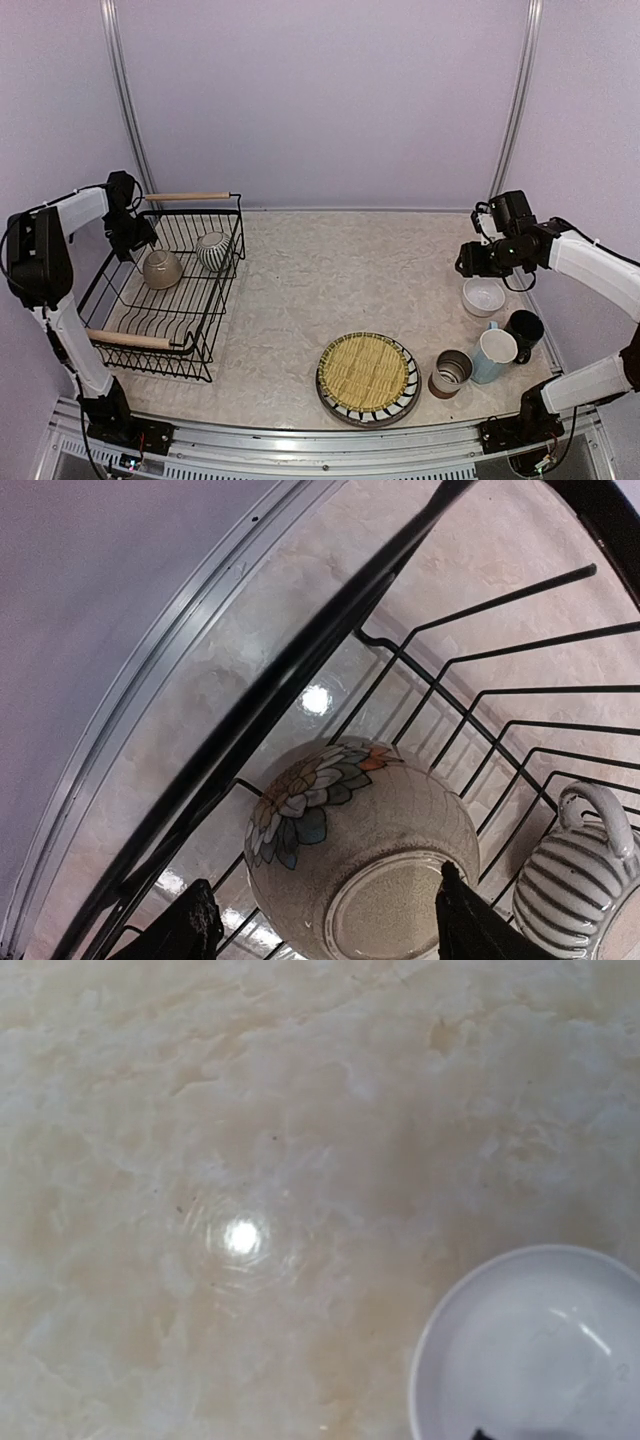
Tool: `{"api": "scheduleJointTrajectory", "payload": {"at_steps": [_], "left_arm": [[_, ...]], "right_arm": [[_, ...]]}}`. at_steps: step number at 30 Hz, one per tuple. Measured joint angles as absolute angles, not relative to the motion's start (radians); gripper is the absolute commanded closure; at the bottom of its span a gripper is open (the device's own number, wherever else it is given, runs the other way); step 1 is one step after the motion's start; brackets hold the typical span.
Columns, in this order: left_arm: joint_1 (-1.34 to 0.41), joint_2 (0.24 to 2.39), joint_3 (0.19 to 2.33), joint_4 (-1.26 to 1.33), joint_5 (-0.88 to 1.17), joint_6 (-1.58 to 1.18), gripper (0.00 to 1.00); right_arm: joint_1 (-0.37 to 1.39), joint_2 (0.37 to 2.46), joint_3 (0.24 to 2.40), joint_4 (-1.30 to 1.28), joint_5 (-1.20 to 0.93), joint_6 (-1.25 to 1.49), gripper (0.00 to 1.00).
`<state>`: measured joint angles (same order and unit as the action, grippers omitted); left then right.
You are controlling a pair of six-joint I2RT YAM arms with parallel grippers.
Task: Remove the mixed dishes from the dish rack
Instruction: Move the bowl to the dish rack.
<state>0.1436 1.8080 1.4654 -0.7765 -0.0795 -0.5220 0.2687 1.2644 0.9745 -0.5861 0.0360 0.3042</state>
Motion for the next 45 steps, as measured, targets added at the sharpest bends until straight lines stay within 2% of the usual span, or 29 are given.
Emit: {"api": "scheduleJointTrajectory", "payload": {"at_steps": [7,12,24,32,35,40,45], "left_arm": [[0.117,1.917,1.522,-0.762,-0.045,-0.507,0.31],[0.081,1.941,1.525,-0.753,-0.058,-0.499,0.36],[-0.045,1.858,1.318,-0.764,0.03,-0.534,0.37],[-0.052,1.726,1.198,-0.746,0.161,-0.564,0.17],[-0.009,1.644,1.155,-0.746,0.197,-0.569,0.02],[0.073,1.504,1.073,-0.719,0.288,-0.582,0.01],[0.089,1.491,1.004,-0.685,0.372,-0.606,0.01]], "right_arm": [[0.269,1.26,0.97,-0.597,0.014,0.319,0.39],[0.269,1.26,0.97,-0.602,-0.002,0.328,0.39],[0.269,1.254,0.961,-0.599,-0.034,0.334,0.39],[0.269,1.24,0.93,-0.595,-0.045,0.335,0.38],[0.269,1.228,0.916,-0.593,-0.046,0.335,0.38],[0.269,1.223,0.901,-0.586,-0.05,0.338,0.39],[0.269,1.223,0.9,-0.575,-0.057,0.342,0.39]]}}
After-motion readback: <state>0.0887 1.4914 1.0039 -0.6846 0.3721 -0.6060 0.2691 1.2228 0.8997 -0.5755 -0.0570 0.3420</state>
